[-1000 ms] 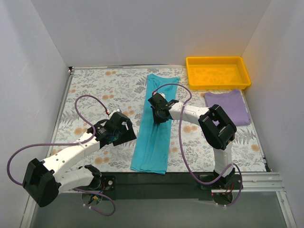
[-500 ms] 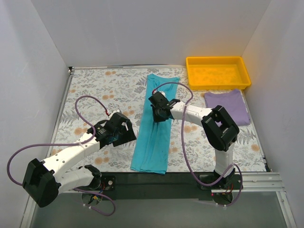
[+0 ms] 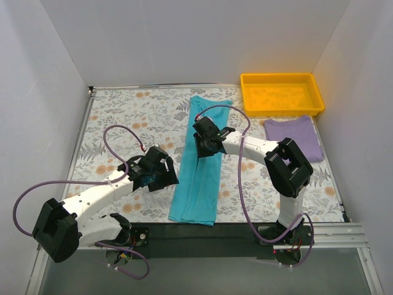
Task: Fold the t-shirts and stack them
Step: Fold the tshirt
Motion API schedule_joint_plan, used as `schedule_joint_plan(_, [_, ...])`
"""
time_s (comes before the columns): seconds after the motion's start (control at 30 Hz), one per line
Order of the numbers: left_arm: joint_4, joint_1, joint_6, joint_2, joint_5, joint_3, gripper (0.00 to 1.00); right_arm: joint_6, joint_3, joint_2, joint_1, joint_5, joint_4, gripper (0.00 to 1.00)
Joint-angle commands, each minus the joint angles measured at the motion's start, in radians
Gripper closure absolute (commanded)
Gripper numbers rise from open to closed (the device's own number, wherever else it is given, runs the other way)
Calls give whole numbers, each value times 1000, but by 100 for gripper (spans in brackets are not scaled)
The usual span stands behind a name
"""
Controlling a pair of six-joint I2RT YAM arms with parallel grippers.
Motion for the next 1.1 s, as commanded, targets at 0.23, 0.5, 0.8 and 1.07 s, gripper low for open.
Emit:
schedule_joint_plan(0.23, [98, 1, 26, 43, 135, 5, 41, -21, -21, -76, 11, -12, 17, 71])
schedule_joint_plan(0.5, [181, -13, 39, 129, 204, 19, 53, 9, -67, -33, 8, -14, 37, 73])
schedule_joint_plan(0.8, [241, -28, 11, 229, 224, -11, 53, -33, -133, -28, -45, -75, 94, 73])
schedule_joint_plan(1.07, [249, -28, -29, 246, 210, -31, 53, -83, -210, -174, -72, -93, 135, 69])
